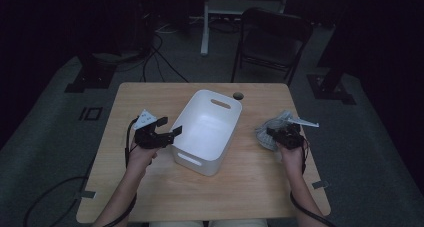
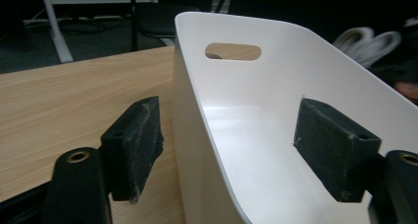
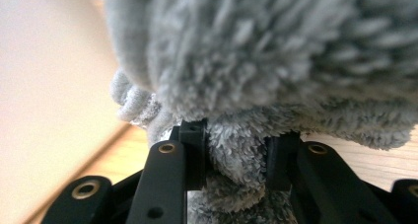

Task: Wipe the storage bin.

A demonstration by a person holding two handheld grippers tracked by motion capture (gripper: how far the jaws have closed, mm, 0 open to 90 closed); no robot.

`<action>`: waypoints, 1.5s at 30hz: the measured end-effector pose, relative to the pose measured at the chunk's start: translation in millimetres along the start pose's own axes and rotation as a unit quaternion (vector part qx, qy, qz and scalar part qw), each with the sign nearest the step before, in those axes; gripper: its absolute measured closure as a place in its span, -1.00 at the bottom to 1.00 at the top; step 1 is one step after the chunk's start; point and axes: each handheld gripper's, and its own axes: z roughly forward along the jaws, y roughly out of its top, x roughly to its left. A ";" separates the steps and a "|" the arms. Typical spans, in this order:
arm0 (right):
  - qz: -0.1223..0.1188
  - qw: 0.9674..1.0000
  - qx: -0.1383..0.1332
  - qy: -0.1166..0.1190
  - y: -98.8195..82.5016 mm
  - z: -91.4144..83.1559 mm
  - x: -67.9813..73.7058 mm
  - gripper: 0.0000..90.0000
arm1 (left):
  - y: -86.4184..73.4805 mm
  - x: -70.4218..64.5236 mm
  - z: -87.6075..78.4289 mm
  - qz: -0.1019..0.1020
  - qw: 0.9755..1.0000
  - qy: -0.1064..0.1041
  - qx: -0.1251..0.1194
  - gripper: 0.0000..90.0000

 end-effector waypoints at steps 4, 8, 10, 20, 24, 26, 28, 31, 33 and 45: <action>0.008 0.999 0.036 -0.016 -1.0 26.6 -14.5 0.18 | -0.4 -0.8 0.2 0.003 1.000 0.001 0.000 -0.42; 0.017 0.999 0.021 -0.017 -1.0 37.2 -19.2 -0.07 | 1.6 -2.5 -1.0 0.008 1.000 0.004 -0.002 -0.44; 0.021 1.000 0.010 -0.013 1.0 37.4 -18.9 -0.18 | 2.3 -2.7 -1.5 0.009 1.000 0.005 -0.001 -0.44; -0.020 0.998 -0.032 0.043 11.5 22.3 -13.2 -0.63 | 4.1 0.3 -4.0 0.005 1.000 -0.004 -0.015 -0.61; -0.035 0.997 -0.042 0.048 14.6 14.6 -11.1 -0.66 | 7.8 3.2 -11.9 0.002 1.000 0.002 -0.026 -0.61; -0.043 0.997 -0.043 0.046 15.5 11.2 -10.7 -0.66 | 9.2 4.3 -15.4 0.003 1.000 0.008 -0.028 -0.61; -0.046 0.997 -0.044 0.045 15.7 9.5 -10.9 -0.66 | 9.7 4.7 -17.1 0.003 1.000 0.009 -0.028 -0.61; -0.052 0.997 -0.049 0.043 16.0 4.0 -11.9 -0.68 | 10.0 5.2 -21.6 0.005 1.000 0.008 -0.026 -0.66; -0.058 0.996 -0.049 0.045 15.3 -1.0 -11.5 -0.68 | 9.9 5.6 -25.0 0.011 1.000 0.005 -0.023 -0.66; -0.083 0.994 -0.031 0.066 -1.4 -13.8 1.4 -0.68 | -7.8 13.5 -53.1 0.005 1.000 0.010 -0.016 -0.66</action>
